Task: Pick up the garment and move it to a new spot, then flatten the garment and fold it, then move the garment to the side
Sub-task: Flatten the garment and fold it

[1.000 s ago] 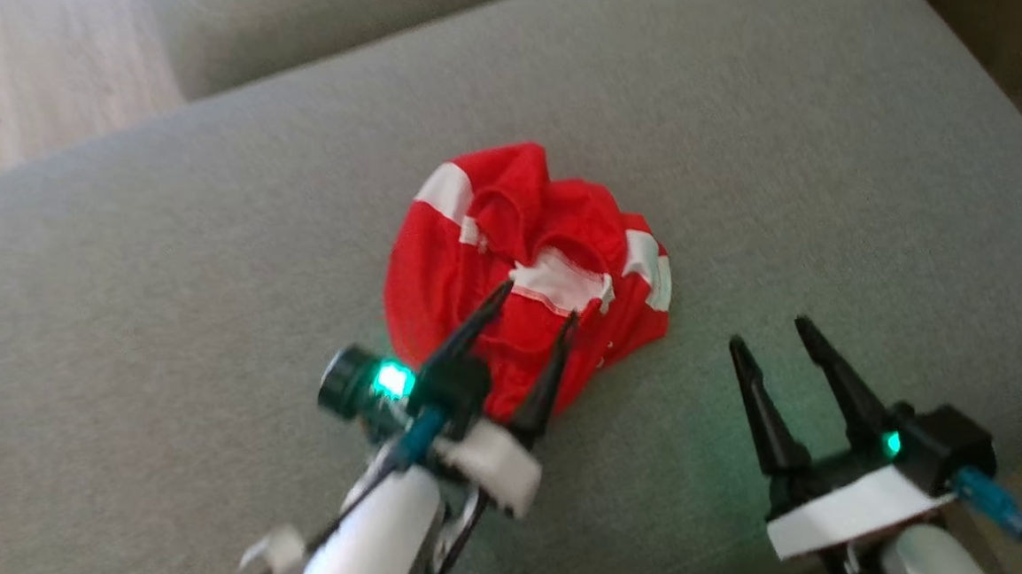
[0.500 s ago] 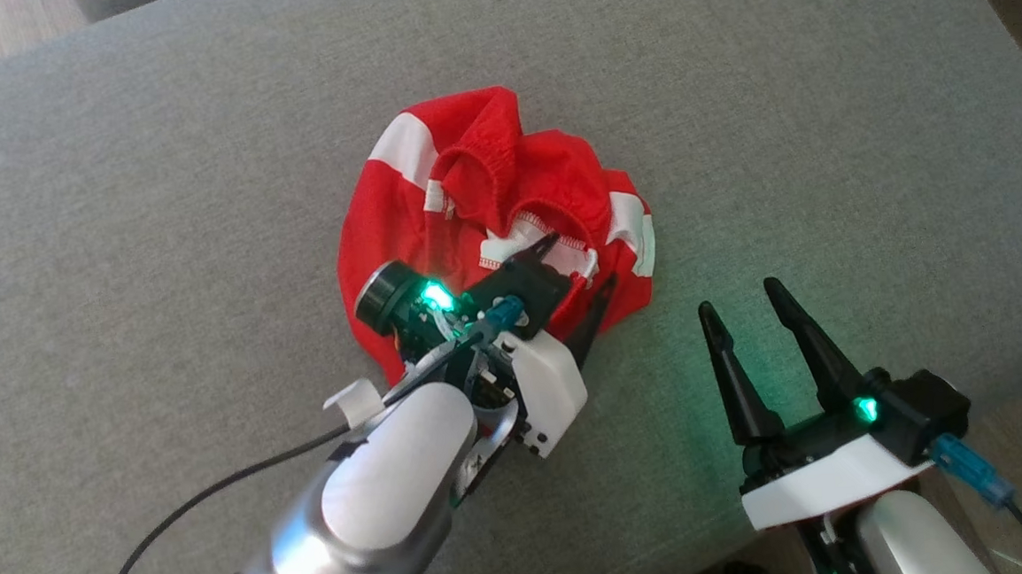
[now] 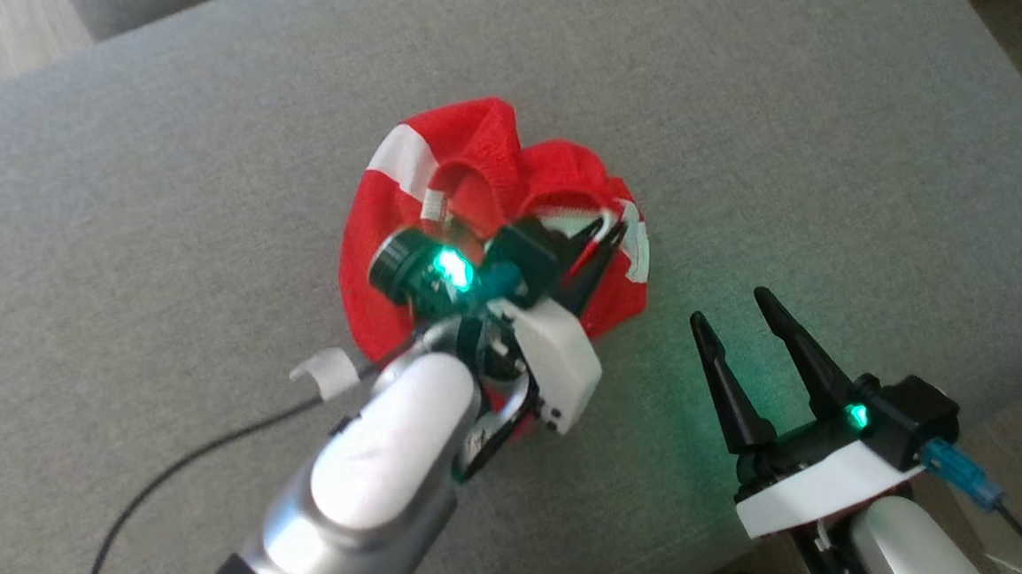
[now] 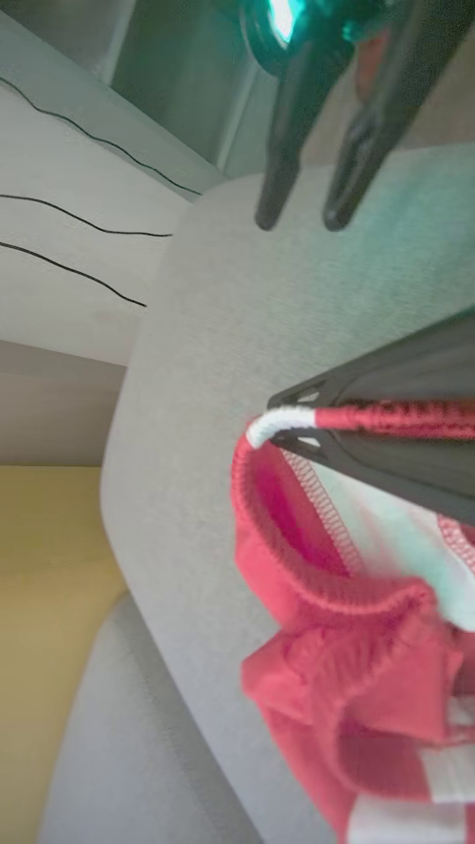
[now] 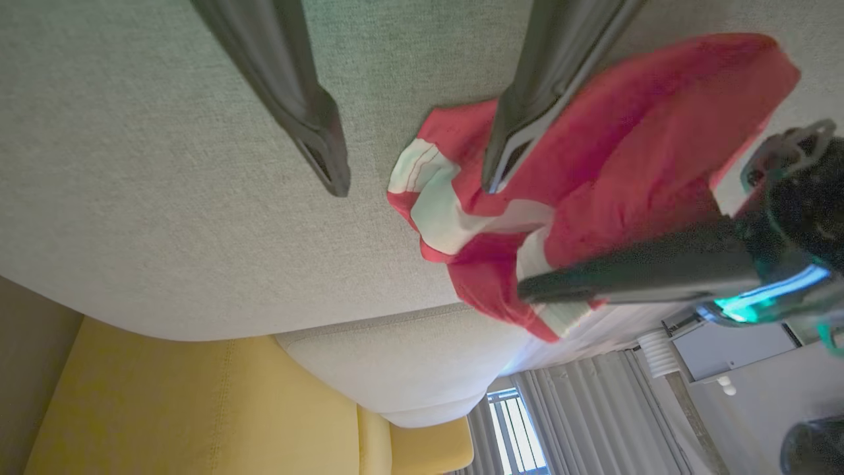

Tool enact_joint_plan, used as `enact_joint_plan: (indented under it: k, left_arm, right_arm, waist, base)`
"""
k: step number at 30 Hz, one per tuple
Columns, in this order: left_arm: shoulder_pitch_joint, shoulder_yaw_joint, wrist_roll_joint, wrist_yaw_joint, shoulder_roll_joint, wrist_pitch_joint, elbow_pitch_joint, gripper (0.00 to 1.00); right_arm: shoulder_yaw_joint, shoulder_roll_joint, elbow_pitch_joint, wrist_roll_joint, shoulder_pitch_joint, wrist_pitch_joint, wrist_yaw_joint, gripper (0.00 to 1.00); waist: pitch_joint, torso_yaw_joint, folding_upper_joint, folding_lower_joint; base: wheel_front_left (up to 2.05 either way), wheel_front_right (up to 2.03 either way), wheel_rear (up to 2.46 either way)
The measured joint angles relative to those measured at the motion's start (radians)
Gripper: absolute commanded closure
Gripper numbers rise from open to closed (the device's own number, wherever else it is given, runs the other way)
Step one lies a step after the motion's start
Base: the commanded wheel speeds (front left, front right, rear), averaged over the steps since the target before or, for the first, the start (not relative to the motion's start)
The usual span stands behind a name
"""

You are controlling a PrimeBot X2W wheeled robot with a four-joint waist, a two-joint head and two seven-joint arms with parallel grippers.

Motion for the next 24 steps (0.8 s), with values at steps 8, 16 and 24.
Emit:
enact_joint_plan:
  k: [8, 16, 24]
  left_arm:
    - [-0.229, 0.073, -0.111, -0.031, -0.007, -0.061, -0.064, 1.00]
    - [-0.262, 0.162, -0.244, -0.011, -0.018, -0.057, -0.107, 1.00]
    - [0.207, 0.189, -0.366, 0.078, 0.104, -0.027, -0.204, 1.00]
  right_arm:
    - [0.019, -0.002, 0.012, -0.002, 0.047, 0.000, 0.000, 0.00]
    - [-0.001, -0.011, 0.015, -0.005, 0.132, 0.000, 0.000, 0.00]
    - [-0.072, -0.012, -0.009, -0.010, 0.162, 0.000, 0.000, 0.00]
  waist:
    - [-0.100, 0.028, 0.0000, -0.0001]
    - [-0.199, 0.081, 0.0000, -0.0002]
    - [-0.222, 0.179, 0.0000, 0.0000]
  base:
    - [0.00, 0.00, 0.00]
    - [0.00, 0.00, 0.00]
    - [0.00, 0.00, 0.00]
